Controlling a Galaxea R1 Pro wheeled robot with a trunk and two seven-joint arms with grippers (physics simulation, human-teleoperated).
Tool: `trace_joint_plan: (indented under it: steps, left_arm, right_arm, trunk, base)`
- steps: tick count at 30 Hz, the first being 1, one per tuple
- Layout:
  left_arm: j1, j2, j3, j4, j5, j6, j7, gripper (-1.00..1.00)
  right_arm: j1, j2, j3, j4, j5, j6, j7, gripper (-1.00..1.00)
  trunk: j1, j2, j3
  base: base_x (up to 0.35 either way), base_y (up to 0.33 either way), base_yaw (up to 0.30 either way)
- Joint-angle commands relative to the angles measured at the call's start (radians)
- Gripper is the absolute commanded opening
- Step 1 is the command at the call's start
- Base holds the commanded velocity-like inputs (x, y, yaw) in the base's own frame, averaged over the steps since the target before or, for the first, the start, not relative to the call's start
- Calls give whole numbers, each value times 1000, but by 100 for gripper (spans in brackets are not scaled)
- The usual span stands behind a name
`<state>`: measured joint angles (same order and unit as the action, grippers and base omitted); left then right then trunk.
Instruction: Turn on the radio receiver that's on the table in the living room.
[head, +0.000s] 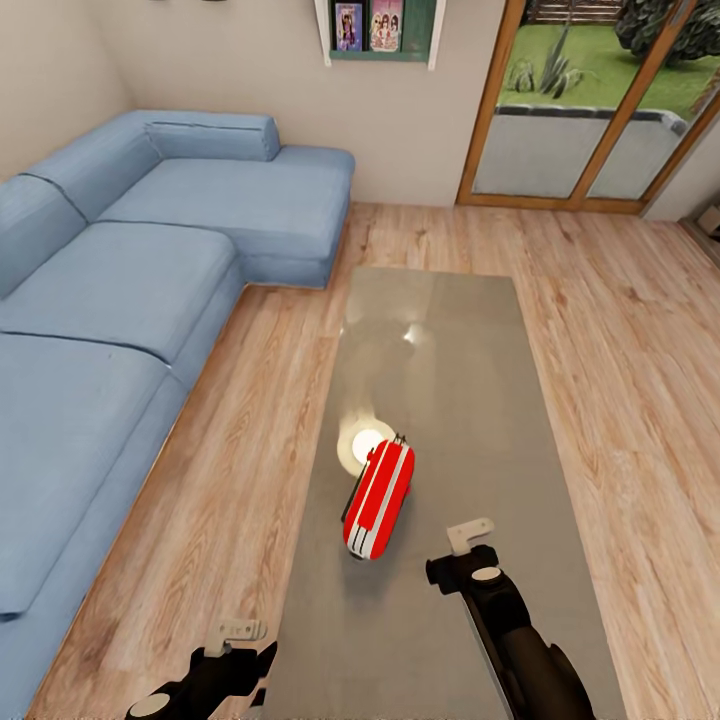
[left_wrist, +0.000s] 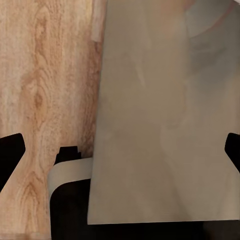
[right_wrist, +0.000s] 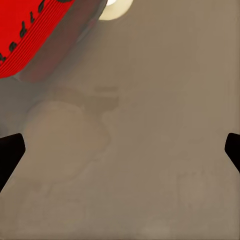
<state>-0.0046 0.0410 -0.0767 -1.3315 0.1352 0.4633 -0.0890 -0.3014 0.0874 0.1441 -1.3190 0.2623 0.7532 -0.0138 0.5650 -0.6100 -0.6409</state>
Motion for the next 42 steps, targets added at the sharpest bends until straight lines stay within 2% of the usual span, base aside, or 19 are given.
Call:
trace_joint_plan:
  steps: [1,17,23,42]
  left_arm:
    - [0,0,0,0,0,0,0,100]
    - [0,0,0,0,1,-2,-1,100]
    - [0,0,0,0,1,-2,-2,100]
    - [0,0,0,0,1,-2,-2,100]
  right_arm:
    - [0,0,0,0,0,0,0,100]
    - [0,-6,2,-46,0,4,1,100]
    - [16,-16,2,-117,0,22,2,100]
    - [24,-17,2,-131,1,32,2,100]
  trunk:
    - [0,0,-2]
    - [0,0,-27]
    - [0,0,-36]
    - [0,0,-65]
  base:
    - [0,0,0]
    - [0,0,0]
    - [0,0,0]
    - [0,0,0]
